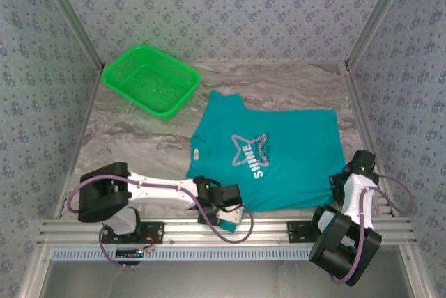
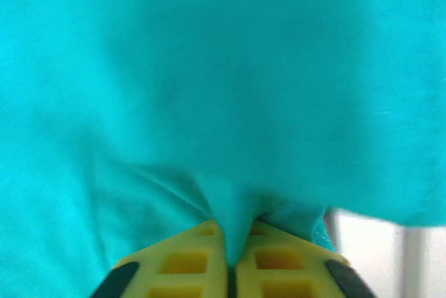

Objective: Fold the inside-out t-shirt

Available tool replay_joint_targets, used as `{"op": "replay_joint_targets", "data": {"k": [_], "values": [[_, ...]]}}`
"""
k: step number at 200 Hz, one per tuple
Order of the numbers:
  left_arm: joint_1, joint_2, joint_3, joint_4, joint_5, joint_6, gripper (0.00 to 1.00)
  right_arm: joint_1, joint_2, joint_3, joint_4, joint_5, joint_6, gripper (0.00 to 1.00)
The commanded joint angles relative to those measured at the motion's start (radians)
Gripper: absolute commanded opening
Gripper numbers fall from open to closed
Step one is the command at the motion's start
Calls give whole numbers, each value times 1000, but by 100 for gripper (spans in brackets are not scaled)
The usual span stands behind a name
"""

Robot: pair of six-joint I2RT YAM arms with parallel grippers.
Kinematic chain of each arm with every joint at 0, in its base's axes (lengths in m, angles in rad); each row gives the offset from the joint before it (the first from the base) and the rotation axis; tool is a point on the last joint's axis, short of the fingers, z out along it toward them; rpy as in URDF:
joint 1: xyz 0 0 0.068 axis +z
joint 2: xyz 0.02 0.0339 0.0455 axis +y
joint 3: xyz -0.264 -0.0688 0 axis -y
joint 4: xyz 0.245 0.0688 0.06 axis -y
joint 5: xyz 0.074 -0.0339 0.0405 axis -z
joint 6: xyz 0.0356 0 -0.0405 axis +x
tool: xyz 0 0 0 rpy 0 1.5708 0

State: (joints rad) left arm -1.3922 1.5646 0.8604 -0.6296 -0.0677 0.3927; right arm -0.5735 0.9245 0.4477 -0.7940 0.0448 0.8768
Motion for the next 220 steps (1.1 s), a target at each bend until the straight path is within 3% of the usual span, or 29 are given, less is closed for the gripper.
{"op": "replay_joint_targets", "data": {"k": [1, 19, 31, 36, 71, 115, 127, 136, 157, 167, 200, 220], "values": [[20, -87, -20, -33, -65, 82, 5, -9, -15, 63, -13, 74, 25, 0], [22, -170, -48, 5, -48, 103, 25, -10, -2, 96, 3, 86, 15, 0], [22, -205, -68, 37, -22, 109, 53, -9, 12, 106, 17, 75, 19, 0], [21, -214, -75, 48, -6, 110, 58, -9, 18, 108, 20, 72, 21, 0], [2, -182, -108, 78, 69, 137, 65, -1, 54, 108, 37, 63, 24, 0], [-85, -131, -138, 129, -24, 262, 65, 3, 59, 112, 44, 79, -1, 0], [-86, -127, -143, 147, -16, 306, 63, 3, 64, 111, 48, 79, -4, 0], [-86, -118, -138, 151, -18, 328, 55, 4, 71, 111, 50, 79, -7, 0], [-85, -115, -101, 120, -73, 366, 0, 3, 79, 115, 45, 95, -6, 0], [-76, -142, -70, 98, -69, 364, 0, 0, 82, 124, 31, 98, -6, 0], [-28, -375, 51, 4, 118, 292, 0, -6, 62, 219, -80, 151, 5, 0], [-20, -483, 196, -134, 137, 252, 0, -6, 9, 321, -181, 184, 11, 0]]}}
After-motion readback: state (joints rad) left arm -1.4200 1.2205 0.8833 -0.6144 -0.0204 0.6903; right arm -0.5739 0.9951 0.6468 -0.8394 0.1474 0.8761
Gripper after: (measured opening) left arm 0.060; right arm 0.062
